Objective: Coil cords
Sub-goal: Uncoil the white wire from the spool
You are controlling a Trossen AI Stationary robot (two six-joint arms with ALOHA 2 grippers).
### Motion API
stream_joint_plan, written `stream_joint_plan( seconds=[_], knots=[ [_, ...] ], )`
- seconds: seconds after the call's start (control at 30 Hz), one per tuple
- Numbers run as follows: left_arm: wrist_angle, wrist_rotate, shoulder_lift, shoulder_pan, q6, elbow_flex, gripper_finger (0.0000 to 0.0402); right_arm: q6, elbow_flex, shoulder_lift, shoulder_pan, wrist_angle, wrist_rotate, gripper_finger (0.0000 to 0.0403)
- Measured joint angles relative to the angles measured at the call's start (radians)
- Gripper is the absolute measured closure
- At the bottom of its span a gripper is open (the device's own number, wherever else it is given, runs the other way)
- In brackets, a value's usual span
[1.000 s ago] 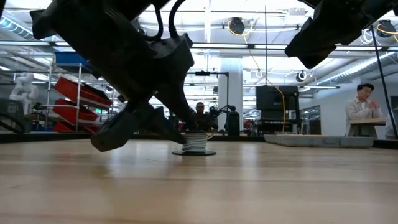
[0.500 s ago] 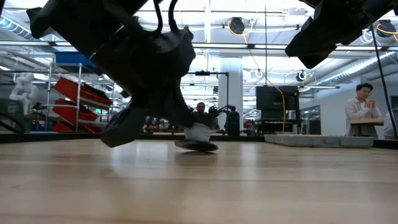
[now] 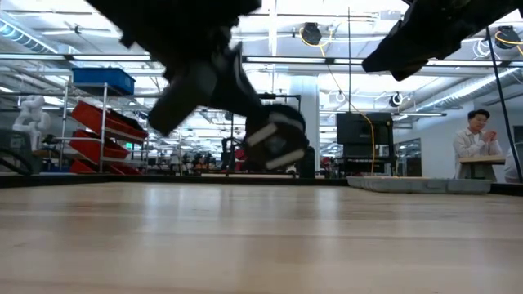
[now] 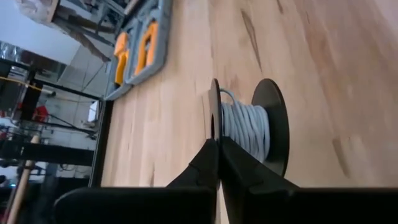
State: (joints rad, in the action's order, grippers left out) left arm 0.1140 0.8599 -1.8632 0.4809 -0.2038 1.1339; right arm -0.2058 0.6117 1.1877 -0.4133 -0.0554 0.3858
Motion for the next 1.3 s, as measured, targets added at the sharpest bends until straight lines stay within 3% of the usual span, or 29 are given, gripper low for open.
stream_joint_plan(
  seconds=[0.2, 0.37, 0.7, 1.3],
  knots=[
    [-0.003, 0.005, 0.041, 0.012, 0.082, 0.0, 0.0394, 0.069, 0.0, 0.013, 0.0, -0.058, 0.005, 0.0399],
    [-0.063, 0.002, 0.045, 0.026, 0.093, 0.0, 0.0394, 0.06, 0.0, 0.085, -0.001, -0.147, 0.004, 0.0364],
    [-0.196, -0.149, 0.045, 0.025, 0.085, 0.0, 0.0394, 0.027, 0.0, 0.206, -0.017, -0.333, 0.001, 0.0296],
    [-0.227, -0.227, 0.045, 0.023, 0.037, 0.0, 0.0394, 0.112, 0.0, 0.201, -0.106, -0.308, 0.003, 0.0293]
  ],
)
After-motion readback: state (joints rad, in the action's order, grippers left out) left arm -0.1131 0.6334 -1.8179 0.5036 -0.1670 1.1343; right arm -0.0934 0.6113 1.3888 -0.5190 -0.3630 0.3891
